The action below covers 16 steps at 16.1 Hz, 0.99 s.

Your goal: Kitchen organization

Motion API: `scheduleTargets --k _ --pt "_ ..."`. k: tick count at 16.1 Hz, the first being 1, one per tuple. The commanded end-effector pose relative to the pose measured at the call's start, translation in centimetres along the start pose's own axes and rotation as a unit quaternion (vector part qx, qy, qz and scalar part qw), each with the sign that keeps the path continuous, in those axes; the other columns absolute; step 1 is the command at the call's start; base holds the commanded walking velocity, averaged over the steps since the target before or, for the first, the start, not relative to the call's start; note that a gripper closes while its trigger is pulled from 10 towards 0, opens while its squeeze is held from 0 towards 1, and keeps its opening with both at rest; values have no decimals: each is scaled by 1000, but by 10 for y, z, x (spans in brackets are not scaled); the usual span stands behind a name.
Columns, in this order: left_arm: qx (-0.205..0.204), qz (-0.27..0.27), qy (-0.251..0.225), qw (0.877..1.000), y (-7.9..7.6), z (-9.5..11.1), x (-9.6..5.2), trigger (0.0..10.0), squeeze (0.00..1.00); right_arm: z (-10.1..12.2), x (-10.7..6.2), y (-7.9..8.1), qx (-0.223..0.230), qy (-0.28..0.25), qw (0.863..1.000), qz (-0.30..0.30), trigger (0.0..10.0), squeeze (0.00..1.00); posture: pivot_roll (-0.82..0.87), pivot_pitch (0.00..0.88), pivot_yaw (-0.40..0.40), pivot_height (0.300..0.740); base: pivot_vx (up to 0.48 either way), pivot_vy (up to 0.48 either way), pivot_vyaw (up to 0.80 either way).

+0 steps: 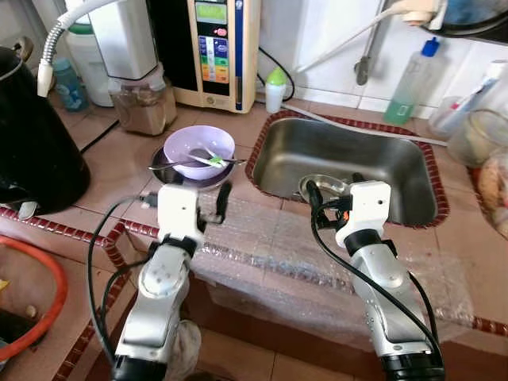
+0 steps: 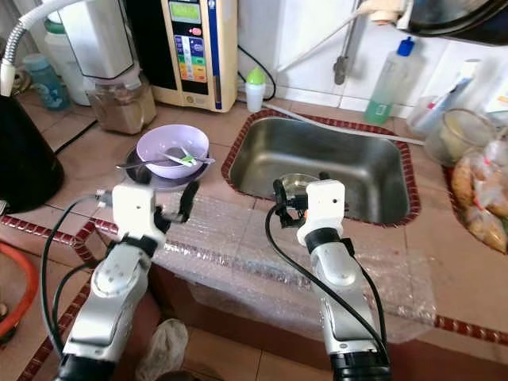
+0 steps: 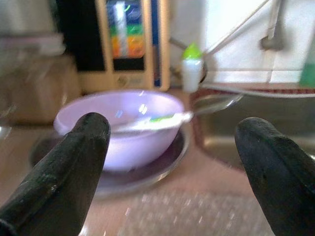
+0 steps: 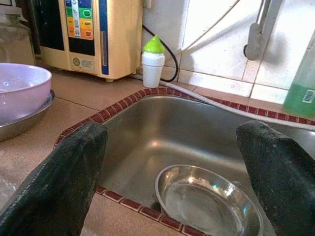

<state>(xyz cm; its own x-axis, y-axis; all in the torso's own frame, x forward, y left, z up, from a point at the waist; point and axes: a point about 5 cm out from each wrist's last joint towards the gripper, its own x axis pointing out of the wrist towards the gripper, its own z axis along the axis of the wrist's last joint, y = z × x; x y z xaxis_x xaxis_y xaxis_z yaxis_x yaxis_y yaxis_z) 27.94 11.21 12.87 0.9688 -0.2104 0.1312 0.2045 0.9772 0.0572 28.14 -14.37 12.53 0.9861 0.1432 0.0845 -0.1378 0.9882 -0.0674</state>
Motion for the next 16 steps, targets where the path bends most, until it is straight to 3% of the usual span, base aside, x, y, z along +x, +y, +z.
scheduleTargets --k 1,8,14,15,16 --pt "15 -10 -6 1000 1 1 4 10000 0 7 1 -2 -3 -10 1000 -1 10000 0 -24 0 0 740 0 0 0" --pt "87 -61 -21 994 4 0 19 10000 0 6 -10 -7 -5 -1 1000 -17 10000 0 -64 47 22 740 0 0 0" --pt "160 -78 -20 984 22 -7 39 10000 0 7 -21 -16 -16 10 999 -31 10000 0 -105 83 33 740 0 0 0" --pt "173 -75 -14 982 26 -8 43 0 0 8 -22 -15 -15 10 999 -31 10000 0 -106 83 34 740 0 0 0" --pt "181 -77 -13 980 28 -9 44 0 0 8 -22 -15 -14 11 999 -31 10000 0 -106 82 36 740 0 0 0"
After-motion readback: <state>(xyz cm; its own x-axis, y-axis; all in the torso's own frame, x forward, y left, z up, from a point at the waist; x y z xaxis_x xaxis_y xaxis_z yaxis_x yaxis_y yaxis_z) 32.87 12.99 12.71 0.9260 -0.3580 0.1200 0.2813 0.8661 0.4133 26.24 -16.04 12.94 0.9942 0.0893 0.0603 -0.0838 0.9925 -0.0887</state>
